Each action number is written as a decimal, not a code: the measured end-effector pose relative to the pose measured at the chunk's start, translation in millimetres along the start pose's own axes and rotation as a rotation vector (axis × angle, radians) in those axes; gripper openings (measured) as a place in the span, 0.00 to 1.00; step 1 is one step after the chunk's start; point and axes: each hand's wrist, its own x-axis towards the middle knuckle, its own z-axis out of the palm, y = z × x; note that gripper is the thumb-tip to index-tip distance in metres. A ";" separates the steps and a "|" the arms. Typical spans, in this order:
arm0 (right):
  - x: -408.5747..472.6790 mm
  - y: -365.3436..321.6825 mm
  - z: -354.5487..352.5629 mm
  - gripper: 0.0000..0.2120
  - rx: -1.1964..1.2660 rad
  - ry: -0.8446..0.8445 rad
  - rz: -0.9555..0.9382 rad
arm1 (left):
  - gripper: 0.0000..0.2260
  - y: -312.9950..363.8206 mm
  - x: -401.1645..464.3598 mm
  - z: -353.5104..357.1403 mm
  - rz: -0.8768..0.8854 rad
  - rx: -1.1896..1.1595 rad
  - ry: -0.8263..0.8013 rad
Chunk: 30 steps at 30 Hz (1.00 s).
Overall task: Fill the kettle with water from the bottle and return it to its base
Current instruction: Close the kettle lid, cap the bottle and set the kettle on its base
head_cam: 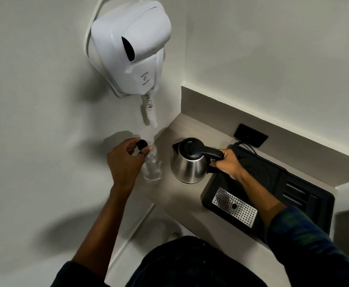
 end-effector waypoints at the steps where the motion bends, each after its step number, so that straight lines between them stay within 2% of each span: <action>1: 1.3 0.4 4.0 0.20 0.023 0.046 0.007 | 0.20 -1.2 -0.2 0.1 -0.004 -0.001 -0.006; 4: 4.5 1.4 9.6 0.21 0.055 0.117 0.012 | 0.35 -0.6 -4.9 1.2 -0.054 -0.018 -0.012; 6: 5.7 -0.5 8.1 0.22 0.045 0.139 0.000 | 0.41 7.8 -13.0 4.4 0.050 -0.003 0.065; 8: 4.0 -6.1 1.8 0.23 0.026 0.143 -0.037 | 0.38 21.0 -23.3 15.3 0.292 0.001 0.148; 10: 0.9 -12.9 -10.6 0.23 0.039 0.153 -0.066 | 0.35 37.1 -33.2 33.4 0.491 -0.022 0.122; 17: -34.0 -10.0 -101.4 0.25 0.050 0.346 -0.042 | 0.35 81.5 -30.2 107.7 0.741 0.020 -0.183; 24: -77.6 43.2 -163.0 0.24 0.120 0.516 0.092 | 0.35 90.2 -19.4 161.5 0.833 0.124 -0.360; 30: -90.0 74.0 -171.5 0.20 0.177 0.612 0.145 | 0.34 89.1 -19.7 184.9 0.773 0.185 -0.488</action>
